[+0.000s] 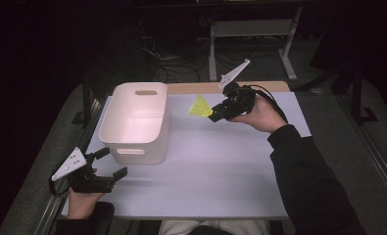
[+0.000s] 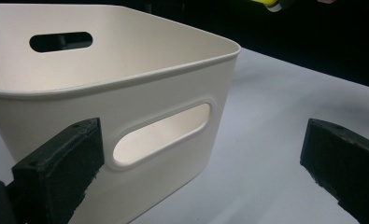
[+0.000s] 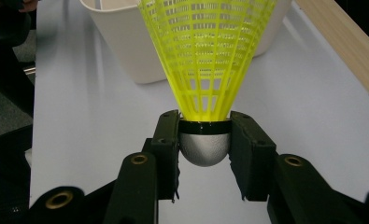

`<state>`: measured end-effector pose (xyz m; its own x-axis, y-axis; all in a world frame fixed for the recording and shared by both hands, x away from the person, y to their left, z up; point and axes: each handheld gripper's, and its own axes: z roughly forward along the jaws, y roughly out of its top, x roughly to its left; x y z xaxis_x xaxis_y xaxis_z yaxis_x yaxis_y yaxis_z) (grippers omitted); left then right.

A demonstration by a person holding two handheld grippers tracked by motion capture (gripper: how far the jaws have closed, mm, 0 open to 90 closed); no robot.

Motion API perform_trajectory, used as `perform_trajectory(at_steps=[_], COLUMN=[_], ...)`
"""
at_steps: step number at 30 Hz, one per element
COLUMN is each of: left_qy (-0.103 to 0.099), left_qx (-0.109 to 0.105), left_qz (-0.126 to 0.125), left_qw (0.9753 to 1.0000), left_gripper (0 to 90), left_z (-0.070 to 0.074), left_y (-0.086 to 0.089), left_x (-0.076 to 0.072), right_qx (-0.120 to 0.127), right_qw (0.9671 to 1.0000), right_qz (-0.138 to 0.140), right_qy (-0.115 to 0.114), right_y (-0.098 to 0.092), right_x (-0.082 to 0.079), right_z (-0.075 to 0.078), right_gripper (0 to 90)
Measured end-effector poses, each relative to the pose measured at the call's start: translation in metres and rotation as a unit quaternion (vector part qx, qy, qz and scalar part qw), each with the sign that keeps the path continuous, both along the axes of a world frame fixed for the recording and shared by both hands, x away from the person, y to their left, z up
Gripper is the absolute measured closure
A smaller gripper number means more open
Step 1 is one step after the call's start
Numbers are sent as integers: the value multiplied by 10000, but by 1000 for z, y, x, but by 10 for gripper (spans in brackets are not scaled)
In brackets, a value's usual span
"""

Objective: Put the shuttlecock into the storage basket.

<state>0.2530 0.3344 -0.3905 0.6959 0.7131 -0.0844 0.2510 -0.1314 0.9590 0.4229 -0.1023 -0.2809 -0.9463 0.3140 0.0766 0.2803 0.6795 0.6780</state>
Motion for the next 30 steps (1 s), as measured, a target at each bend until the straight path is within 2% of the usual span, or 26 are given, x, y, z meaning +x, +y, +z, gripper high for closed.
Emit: perform_trajectory(at_steps=[16, 30], left_qy=[-5, -11], left_qx=[-2, -2], left_qz=[-4, -9], left_qw=[10000, 10000], left_gripper=[0, 0], left_z=[0, 0], left_y=[0, 0], left_x=[0, 0], right_qx=[198, 384], right_qw=[9995, 9987], right_qz=[213, 301], right_qy=[-120, -149], right_y=[28, 44], right_x=[0, 2], right_z=[14, 16], right_gripper=[633, 633])
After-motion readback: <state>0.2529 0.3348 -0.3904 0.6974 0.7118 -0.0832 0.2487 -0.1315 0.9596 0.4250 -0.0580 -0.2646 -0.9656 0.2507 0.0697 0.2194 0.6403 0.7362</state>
